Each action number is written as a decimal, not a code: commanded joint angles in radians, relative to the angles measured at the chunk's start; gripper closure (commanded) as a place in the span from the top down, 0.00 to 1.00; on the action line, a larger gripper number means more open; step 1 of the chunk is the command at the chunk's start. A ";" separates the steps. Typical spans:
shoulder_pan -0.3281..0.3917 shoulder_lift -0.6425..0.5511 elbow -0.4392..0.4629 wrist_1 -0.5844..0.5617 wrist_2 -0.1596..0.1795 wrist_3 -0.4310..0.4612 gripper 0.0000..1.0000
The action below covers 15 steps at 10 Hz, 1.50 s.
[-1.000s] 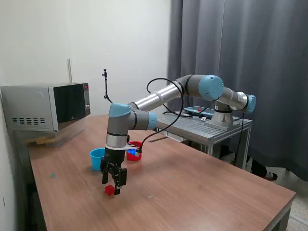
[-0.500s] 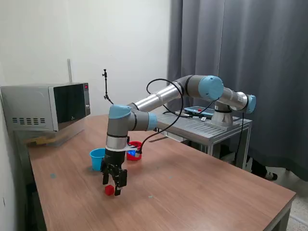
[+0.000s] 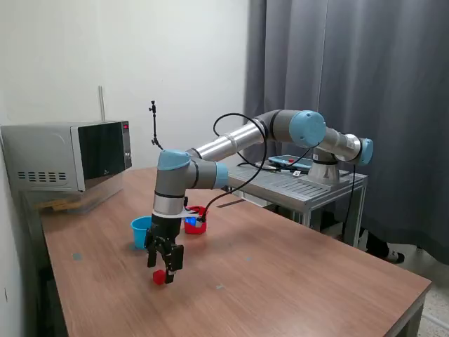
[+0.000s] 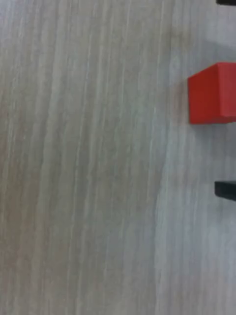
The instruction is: Place red objects in the red bin, and blue objects in the blue bin.
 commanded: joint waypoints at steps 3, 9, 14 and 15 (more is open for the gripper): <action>0.000 0.000 0.002 0.000 0.000 0.000 1.00; 0.000 0.000 -0.001 -0.001 0.000 -0.001 0.00; 0.002 -0.001 -0.001 -0.003 -0.001 -0.001 0.00; 0.002 -0.008 -0.001 -0.003 -0.001 -0.001 0.00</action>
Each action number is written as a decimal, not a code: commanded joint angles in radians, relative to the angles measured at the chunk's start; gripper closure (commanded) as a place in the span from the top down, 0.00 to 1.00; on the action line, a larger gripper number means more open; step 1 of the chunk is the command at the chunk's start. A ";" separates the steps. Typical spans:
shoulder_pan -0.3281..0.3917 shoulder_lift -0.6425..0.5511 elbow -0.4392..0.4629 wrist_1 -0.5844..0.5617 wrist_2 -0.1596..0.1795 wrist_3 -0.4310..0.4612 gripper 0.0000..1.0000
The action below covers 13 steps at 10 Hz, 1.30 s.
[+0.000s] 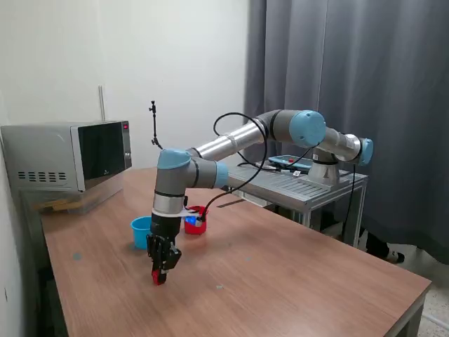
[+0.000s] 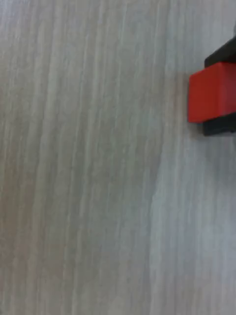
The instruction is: Place red objects in the red bin, and blue objects in the blue bin.
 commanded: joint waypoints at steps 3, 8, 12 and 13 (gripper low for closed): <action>0.008 -0.112 0.025 0.000 -0.078 0.029 0.00; -0.001 -0.341 0.310 0.118 -0.194 0.204 0.00; -0.015 -0.511 0.520 0.155 -0.236 0.267 0.00; -0.027 -0.558 0.578 0.155 -0.237 0.290 0.00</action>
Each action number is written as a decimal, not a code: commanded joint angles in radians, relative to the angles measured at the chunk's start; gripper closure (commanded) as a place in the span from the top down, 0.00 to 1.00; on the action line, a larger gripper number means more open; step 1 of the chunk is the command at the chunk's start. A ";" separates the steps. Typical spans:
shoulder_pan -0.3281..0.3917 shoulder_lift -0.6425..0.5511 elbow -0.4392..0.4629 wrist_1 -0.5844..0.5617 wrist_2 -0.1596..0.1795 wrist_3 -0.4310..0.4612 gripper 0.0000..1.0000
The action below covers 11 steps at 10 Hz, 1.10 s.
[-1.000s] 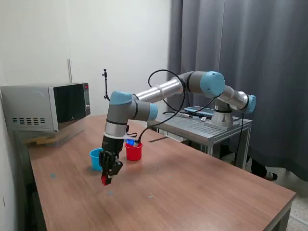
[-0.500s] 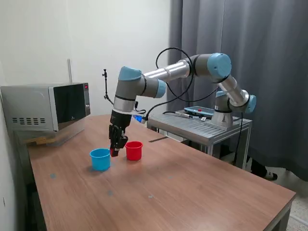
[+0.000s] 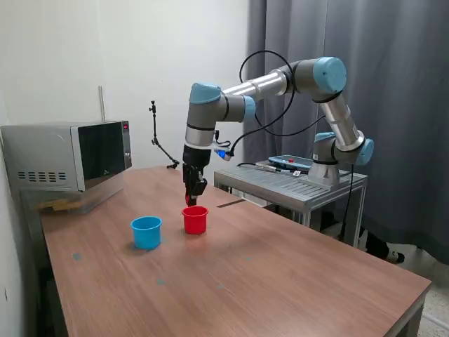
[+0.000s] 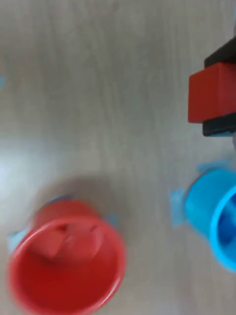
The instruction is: Place red objects in the red bin, and blue objects in the blue bin.
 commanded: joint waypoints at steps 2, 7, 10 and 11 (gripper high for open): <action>-0.045 -0.149 0.190 0.004 -0.014 0.048 0.00; -0.113 -0.219 0.428 -0.066 0.021 0.169 0.00; -0.139 -0.232 0.482 -0.129 0.049 0.175 0.00; -0.149 -0.232 0.483 -0.144 0.078 0.172 0.00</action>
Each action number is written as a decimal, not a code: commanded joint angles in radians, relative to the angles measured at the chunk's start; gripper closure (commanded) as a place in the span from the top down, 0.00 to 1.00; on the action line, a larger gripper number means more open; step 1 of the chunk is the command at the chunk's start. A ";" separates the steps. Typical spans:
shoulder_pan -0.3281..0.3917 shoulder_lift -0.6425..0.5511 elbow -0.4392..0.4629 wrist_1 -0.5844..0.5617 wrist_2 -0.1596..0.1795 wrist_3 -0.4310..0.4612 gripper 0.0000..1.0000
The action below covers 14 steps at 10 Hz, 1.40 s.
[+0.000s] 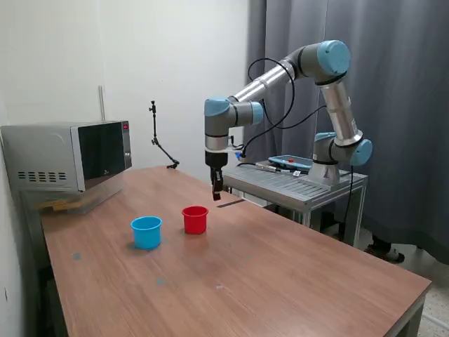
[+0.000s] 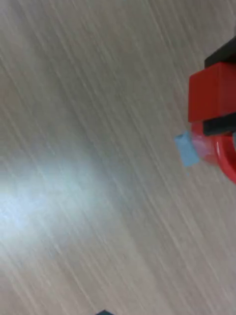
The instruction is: Place red objects in the red bin, and blue objects in the blue bin.
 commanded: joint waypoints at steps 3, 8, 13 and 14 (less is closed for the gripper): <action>-0.057 0.009 -0.001 -0.058 0.040 -0.029 0.00; -0.069 0.094 -0.096 -0.092 0.077 -0.096 0.00; -0.071 0.113 -0.078 -0.092 0.077 -0.096 0.00; -0.071 0.113 -0.078 -0.090 0.077 -0.095 0.00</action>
